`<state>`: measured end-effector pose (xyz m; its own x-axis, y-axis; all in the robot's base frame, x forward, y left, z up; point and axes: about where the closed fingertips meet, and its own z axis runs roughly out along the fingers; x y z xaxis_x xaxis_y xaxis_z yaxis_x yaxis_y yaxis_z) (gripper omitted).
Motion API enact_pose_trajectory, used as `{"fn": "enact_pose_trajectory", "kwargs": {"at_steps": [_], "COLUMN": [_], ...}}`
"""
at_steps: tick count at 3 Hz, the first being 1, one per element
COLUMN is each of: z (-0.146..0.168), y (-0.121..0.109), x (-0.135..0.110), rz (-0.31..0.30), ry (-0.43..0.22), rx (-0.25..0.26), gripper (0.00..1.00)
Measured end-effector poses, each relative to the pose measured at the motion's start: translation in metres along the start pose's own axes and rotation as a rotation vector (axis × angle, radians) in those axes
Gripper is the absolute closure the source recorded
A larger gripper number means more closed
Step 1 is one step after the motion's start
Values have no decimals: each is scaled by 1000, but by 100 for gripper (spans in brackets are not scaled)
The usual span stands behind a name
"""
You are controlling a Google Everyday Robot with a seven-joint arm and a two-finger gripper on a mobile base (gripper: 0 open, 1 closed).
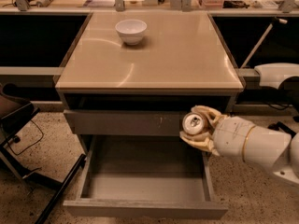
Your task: Place orange can into middle drawer
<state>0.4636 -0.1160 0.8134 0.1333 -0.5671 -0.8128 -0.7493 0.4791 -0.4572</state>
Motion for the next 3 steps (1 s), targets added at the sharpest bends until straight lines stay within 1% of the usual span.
{"fn": "enact_pose_trajectory", "kwargs": {"at_steps": [1,2,3], "z": [-5,-5,7], "y": [12,12,24], "x": [71,71,74], "rz": [25,25,45], "ry": [74,74,45], "rx": [27,26,6], "gripper": [100,100,100]}}
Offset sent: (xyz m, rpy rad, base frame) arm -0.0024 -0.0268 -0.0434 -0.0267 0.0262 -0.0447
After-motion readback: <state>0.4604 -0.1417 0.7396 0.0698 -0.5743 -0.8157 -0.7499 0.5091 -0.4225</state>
